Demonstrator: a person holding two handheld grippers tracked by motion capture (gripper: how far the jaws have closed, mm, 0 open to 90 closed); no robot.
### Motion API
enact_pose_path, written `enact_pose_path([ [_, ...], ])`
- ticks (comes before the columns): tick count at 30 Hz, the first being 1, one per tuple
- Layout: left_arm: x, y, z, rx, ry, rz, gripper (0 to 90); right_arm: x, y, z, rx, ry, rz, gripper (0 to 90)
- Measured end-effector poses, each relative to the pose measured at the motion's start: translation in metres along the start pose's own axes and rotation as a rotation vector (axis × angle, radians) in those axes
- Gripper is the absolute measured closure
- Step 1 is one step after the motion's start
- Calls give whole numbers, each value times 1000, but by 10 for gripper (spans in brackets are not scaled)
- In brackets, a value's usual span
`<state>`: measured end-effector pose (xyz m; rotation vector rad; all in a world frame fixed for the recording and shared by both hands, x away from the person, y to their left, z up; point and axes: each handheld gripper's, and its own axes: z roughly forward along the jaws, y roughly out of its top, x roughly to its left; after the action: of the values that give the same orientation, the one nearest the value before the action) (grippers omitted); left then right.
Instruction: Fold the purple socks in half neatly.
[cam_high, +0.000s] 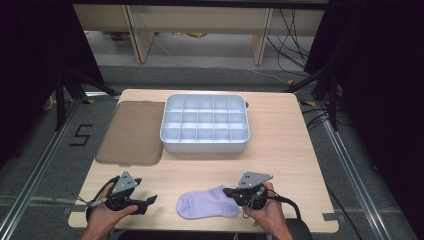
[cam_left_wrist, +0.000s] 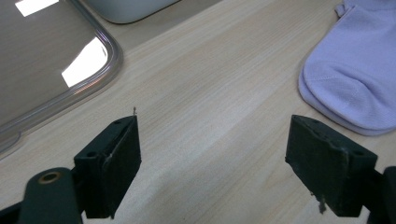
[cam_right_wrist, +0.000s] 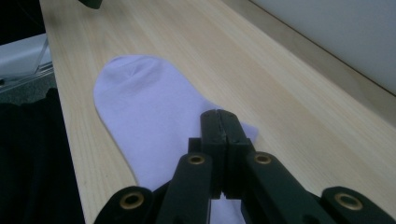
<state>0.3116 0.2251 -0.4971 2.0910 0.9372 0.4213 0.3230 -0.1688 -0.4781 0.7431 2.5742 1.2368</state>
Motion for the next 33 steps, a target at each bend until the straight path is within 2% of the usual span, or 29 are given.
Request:
enact_pose_path([
  [2,-1,0,0,11,0,-6,175,2,1,2,5,5,-5,900],
  [3,-1,0,1,2,2,2,175,5,3,6,12,30,-14,900],
  [5,-1,0,0,5,-1,14,175,8,4,11,36,21,-36,900],
  [8,-2,1,1,5,-8,3,175,17,10,22,69,32,-104,900],
  [9,-2,1,2,-12,-25,-20,175,17,10,22,69,32,-104,900],
  [10,-2,1,1,-14,-36,-23,175,25,15,29,97,31,-120,900],
  [11,-4,2,1,-16,-47,-35,175,29,16,34,101,26,-131,900],
  [12,-4,2,1,-16,-47,-35,175,29,16,34,101,26,-131,900],
  [14,-5,3,0,-17,-43,-32,175,37,19,46,144,52,-148,900],
  [16,-7,3,1,-31,-49,-48,175,38,19,49,162,44,-150,900],
  [17,-7,4,0,-20,-46,-32,175,35,20,52,171,48,-163,900],
  [18,-6,4,0,-8,-48,-21,175,34,20,51,161,45,-149,900],
  [19,-6,3,0,-11,-47,-21,175,31,20,51,148,42,-164,900],
  [20,-6,3,0,-1,-42,-16,175,29,20,51,148,33,-158,900],
  [21,-5,4,0,0,-47,-13,175,29,19,49,158,28,-121,900],
  [22,-5,4,0,0,-47,-13,175,28,19,50,153,35,-118,900],
  [24,-8,4,2,-10,-54,-22,175,28,19,51,156,40,-118,900],
  [25,-8,4,1,11,-53,-10,175,28,19,52,162,41,-121,900],
  [26,-9,5,2,1,-46,-10,175,28,19,53,171,38,-131,900],
  [27,-10,5,3,-4,-50,-12,175,29,19,54,177,40,-116,900],
  [28,-9,5,3,9,-46,4,175,28,20,56,175,39,-131,900],
  [29,-10,5,4,7,-55,-5,175,28,20,57,179,49,-142,900],
  [31,-10,5,5,6,-54,6,174,28,21,59,187,42,-125,900],
  [32,-10,5,5,6,-55,3,174,27,21,62,181,39,-150,900],
  [33,-10,5,5,6,-57,3,174,27,22,63,188,46,-144,900],
])
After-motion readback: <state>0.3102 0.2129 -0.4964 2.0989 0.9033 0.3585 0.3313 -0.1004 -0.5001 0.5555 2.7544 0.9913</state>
